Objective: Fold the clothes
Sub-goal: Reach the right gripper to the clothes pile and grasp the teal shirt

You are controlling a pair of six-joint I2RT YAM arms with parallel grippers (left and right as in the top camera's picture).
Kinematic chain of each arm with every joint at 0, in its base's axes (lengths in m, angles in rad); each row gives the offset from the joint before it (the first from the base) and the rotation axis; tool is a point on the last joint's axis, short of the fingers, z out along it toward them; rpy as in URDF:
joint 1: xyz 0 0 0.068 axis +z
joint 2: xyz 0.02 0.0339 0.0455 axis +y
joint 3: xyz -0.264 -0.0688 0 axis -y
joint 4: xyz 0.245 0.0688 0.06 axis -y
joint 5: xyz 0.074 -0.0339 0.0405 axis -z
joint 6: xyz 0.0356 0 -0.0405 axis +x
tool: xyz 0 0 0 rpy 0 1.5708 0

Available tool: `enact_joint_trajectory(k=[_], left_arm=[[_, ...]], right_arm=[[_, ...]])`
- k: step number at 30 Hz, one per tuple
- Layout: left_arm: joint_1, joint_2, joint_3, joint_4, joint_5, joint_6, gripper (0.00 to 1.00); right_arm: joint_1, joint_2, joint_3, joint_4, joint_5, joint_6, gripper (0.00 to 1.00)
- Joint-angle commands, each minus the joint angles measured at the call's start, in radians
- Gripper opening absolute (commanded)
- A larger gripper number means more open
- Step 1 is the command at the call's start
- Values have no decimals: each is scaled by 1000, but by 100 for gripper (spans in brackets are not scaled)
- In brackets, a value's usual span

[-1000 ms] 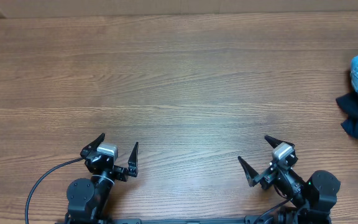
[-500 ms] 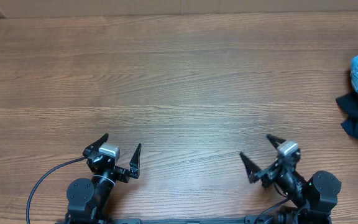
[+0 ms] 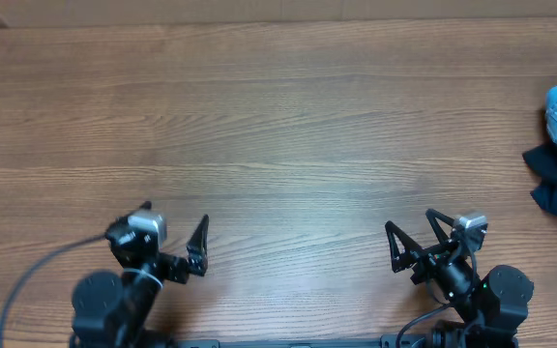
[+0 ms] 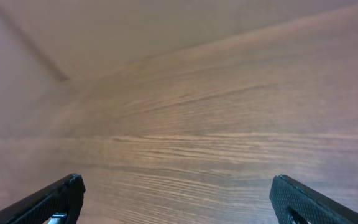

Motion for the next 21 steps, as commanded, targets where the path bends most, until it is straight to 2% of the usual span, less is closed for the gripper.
enact_joint_trajectory(k=[1, 8, 12, 17, 21], left_arm=[[7, 220, 235, -78, -35, -26, 100], [7, 637, 671, -347, -40, -5, 100], [7, 842, 844, -399, -23, 29, 100], [7, 932, 885, -427, 0, 29, 100], [8, 943, 885, -467, -5, 29, 100]], right_arm=[[4, 108, 148, -40, 84, 91, 100], [4, 479, 454, -215, 142, 80, 100], [4, 721, 695, -291, -8, -46, 100], [3, 877, 857, -385, -50, -45, 100], [3, 1025, 1035, -544, 150, -26, 100]])
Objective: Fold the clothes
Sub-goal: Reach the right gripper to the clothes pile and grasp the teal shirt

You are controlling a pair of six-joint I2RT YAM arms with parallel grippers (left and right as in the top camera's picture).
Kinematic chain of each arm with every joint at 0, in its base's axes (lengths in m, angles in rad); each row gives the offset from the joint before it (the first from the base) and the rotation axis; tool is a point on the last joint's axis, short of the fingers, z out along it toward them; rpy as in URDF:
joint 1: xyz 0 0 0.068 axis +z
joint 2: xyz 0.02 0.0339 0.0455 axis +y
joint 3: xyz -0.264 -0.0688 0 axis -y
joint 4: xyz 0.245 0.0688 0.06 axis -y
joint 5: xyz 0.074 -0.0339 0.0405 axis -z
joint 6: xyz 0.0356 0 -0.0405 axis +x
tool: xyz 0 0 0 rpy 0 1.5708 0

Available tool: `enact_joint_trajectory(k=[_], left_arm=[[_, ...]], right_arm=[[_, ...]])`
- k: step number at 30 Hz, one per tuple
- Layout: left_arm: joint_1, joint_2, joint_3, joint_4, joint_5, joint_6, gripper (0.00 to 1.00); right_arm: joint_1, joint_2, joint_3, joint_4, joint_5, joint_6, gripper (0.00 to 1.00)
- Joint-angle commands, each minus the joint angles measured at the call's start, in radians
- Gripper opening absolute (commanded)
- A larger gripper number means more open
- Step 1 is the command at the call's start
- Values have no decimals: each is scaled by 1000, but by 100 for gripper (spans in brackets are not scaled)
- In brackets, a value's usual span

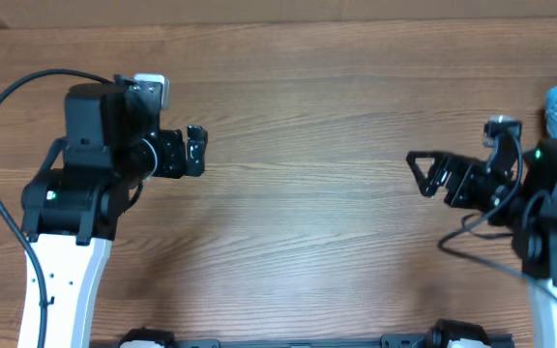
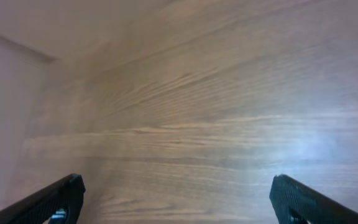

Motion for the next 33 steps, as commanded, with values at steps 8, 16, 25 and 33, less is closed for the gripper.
enact_joint_trajectory(k=[8, 16, 25, 33], left_arm=[[7, -2, 28, -14, -18, 23, 100], [8, -2, 28, -30, -18, 23, 100], [8, -2, 28, -35, -17, 23, 100], [7, -2, 28, -35, -17, 23, 100]], right_arm=[[-90, 317, 503, -214, 431, 175, 100], [-417, 378, 533, -173, 431, 301, 100], [-687, 437, 533, -122, 421, 435, 100], [-808, 454, 536, -53, 433, 479, 100]])
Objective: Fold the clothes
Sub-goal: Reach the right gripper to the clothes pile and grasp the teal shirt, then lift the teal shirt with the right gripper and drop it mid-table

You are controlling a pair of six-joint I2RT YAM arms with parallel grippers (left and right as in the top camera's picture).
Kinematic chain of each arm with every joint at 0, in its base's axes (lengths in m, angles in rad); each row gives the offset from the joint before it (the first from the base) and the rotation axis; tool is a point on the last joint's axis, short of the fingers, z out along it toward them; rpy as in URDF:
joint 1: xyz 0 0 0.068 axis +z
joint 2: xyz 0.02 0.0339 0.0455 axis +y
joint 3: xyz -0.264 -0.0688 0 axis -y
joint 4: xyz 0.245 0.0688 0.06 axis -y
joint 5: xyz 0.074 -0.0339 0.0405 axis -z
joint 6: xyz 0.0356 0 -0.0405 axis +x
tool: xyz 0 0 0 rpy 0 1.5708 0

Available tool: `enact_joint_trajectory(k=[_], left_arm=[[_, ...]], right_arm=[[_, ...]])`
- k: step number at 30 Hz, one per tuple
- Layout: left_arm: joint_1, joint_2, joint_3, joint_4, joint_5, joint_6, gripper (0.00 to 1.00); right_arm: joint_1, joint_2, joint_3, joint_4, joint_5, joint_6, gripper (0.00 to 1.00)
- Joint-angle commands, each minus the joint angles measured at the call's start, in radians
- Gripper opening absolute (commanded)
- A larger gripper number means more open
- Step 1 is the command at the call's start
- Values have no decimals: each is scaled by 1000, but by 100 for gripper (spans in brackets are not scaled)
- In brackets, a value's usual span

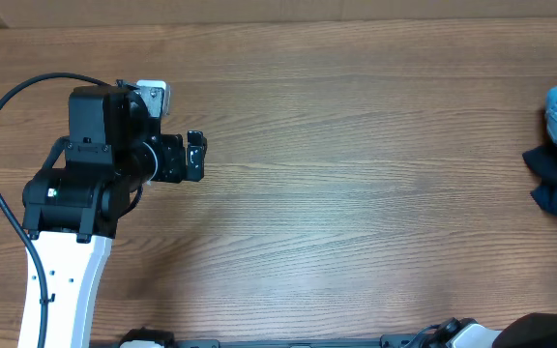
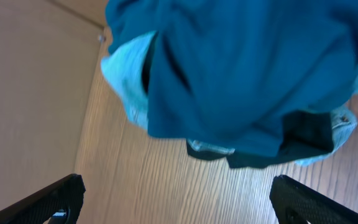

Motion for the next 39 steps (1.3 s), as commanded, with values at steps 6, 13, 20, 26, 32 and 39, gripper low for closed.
enact_joint_trajectory(k=[6, 13, 20, 26, 32, 39], left_arm=[[7, -5, 27, 1, -7, 23, 100], [7, -5, 27, 1, -7, 23, 100], [7, -5, 27, 1, -7, 23, 100], [7, -5, 27, 1, -7, 23, 100], [7, -5, 27, 1, -7, 23, 100], [7, -5, 27, 1, -7, 23, 100]], right_arm=[[-152, 27, 26, 19, 8, 74, 100], [-152, 140, 26, 64, 16, 42, 100], [-170, 229, 26, 80, 43, 28, 94], [-154, 230, 26, 92, 32, 28, 32], [-149, 193, 27, 82, -118, 28, 4], [-115, -5, 28, 107, -331, 2, 4]])
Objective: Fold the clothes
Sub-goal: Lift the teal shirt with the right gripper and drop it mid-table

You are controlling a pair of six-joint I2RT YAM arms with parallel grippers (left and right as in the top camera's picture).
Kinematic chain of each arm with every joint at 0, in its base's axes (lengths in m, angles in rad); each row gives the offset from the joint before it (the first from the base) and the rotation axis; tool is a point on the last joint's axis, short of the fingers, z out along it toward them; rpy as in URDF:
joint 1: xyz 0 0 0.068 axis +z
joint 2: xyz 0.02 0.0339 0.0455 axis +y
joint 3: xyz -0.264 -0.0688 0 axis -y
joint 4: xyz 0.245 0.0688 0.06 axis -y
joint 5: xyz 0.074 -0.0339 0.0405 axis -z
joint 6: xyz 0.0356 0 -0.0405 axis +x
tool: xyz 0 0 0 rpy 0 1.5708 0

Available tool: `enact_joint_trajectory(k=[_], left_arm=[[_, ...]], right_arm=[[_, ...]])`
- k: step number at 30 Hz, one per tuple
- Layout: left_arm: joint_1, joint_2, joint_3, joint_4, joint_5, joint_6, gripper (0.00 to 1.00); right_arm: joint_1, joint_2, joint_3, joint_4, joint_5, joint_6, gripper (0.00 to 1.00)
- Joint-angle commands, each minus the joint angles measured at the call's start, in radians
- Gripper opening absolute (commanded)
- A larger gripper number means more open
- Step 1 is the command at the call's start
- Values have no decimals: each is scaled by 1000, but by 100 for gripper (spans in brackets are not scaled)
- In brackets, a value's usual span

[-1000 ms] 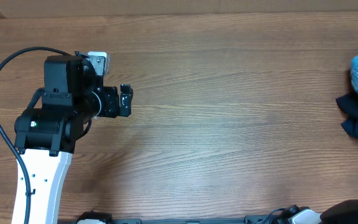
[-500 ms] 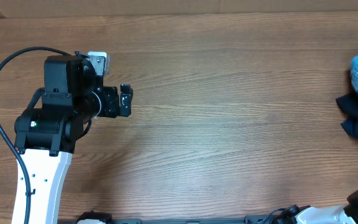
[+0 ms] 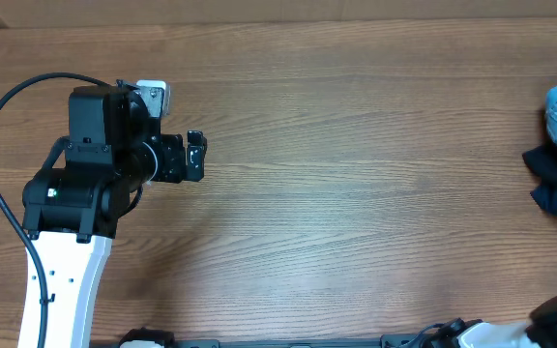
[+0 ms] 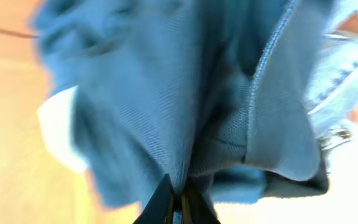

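Note:
A heap of clothes, light blue on top and dark navy below, lies at the table's right edge in the overhead view. My right gripper (image 4: 176,205) is shut on a fold of blue knit garment (image 4: 179,112), which fills the right wrist view; its two dark fingers (image 4: 160,202) pinch the cloth between them. Only a bit of the right arm shows at the bottom right corner overhead. My left gripper (image 3: 195,155) hovers over the left part of the table, fingers close together with nothing in them.
The wooden table (image 3: 356,193) stretches between the two arms. A black cable (image 3: 8,106) loops from the left arm towards the left edge. A pale strip of wall runs along the far edge.
My right gripper was open in front of the blue clothes; now it is shut on a fold of the blue garment, seen much closer. The left arm has not moved.
Both grippers stood open low at the table's near edge. Then both arms were raised, the left over the left part, the right near the pile. Later the right gripper faced the blue clothes, open, out of the overhead view. Now it pinches the blue garment.

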Motion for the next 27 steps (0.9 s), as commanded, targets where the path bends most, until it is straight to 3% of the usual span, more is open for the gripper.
enact_joint_trajectory(k=[1, 7, 14, 19, 27], left_arm=[[7, -5, 27, 1, -7, 23, 100], [7, -5, 27, 1, -7, 23, 100], [7, -5, 27, 1, -7, 23, 100], [7, -5, 27, 1, -7, 23, 100], [7, -5, 27, 1, -7, 23, 100]], right_arm=[[43, -211, 24, 41, -227, -36, 4], [218, -414, 24, 139, -513, -114, 4], [582, -499, 23, 184, -496, -222, 4], [811, -454, 23, 169, -214, -224, 4], [1068, -330, 23, 272, -306, -225, 4]])
